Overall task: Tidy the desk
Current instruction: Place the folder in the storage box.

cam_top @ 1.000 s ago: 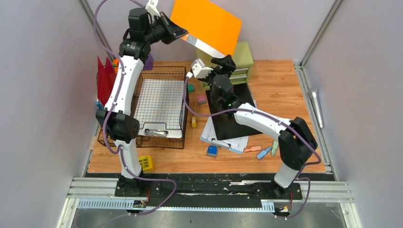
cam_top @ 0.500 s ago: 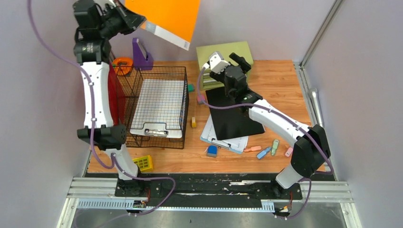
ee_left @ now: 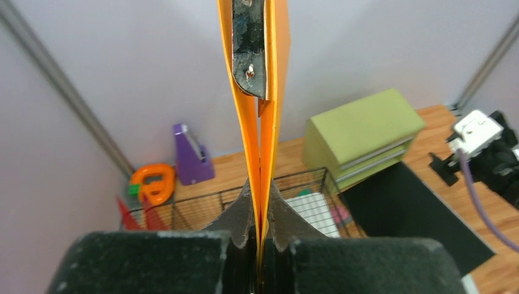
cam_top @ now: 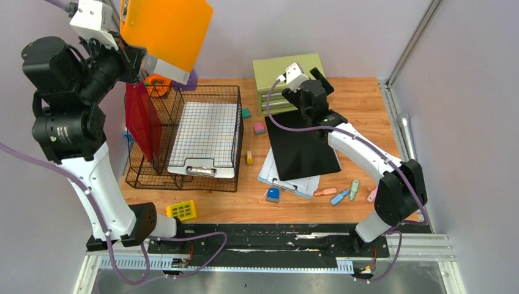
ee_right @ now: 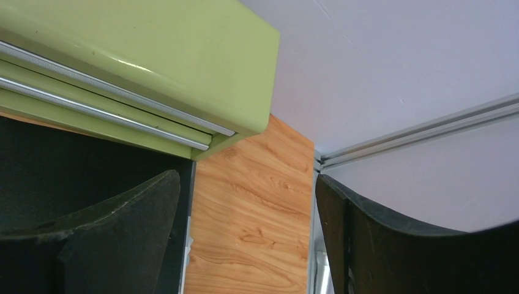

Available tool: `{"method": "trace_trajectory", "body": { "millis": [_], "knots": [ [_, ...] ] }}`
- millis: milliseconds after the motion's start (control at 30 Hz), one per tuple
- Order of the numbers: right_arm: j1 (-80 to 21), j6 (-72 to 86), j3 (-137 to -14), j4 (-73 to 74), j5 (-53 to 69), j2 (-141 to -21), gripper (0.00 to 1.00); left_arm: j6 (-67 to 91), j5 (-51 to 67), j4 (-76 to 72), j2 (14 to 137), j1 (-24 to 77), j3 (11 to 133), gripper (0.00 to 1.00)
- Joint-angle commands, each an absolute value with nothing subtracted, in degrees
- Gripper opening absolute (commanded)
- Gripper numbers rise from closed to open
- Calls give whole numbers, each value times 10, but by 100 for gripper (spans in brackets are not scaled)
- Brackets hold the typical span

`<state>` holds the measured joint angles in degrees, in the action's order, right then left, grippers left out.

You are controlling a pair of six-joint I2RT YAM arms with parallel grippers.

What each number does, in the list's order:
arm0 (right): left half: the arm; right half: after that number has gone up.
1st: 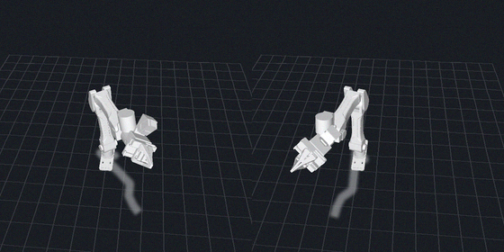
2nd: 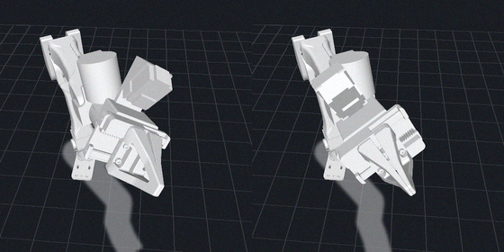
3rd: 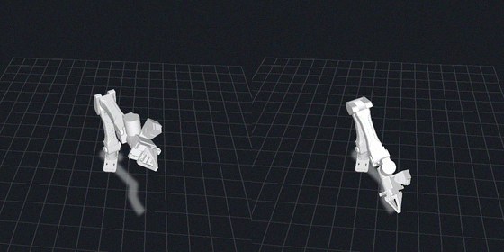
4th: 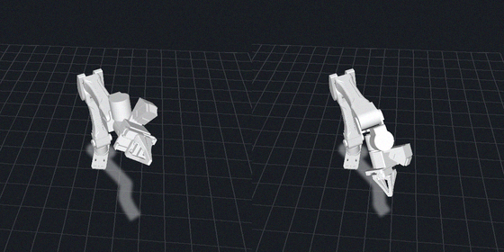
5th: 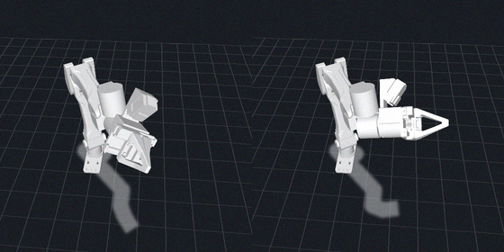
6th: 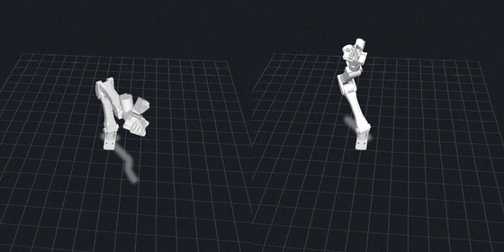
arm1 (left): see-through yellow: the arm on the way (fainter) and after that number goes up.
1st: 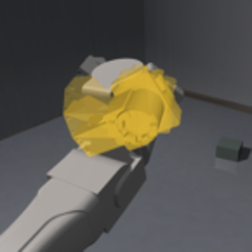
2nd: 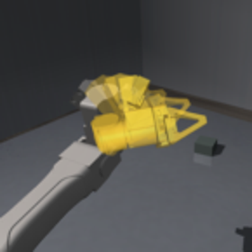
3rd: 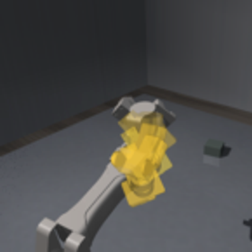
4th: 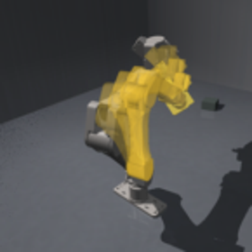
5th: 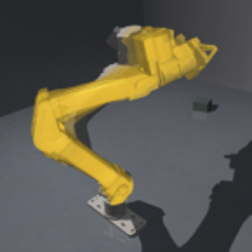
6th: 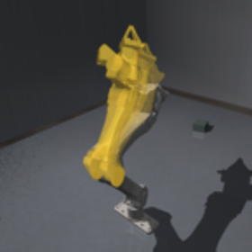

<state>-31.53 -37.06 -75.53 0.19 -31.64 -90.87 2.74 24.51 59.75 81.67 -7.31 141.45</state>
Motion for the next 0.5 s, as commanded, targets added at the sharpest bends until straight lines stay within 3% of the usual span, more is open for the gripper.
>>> {"method": "trace_trajectory", "body": {
  "millis": [0, 467],
  "knots": [
    [-305, -332, -770, -3, -290, -917, 82, -64, 121, 647, 795, -76, 1443, 0],
    [-295, -293, -738, 22, -235, -929, 81, -108, -126, 626, 772, -76, 1470, 0]
  ]
}}
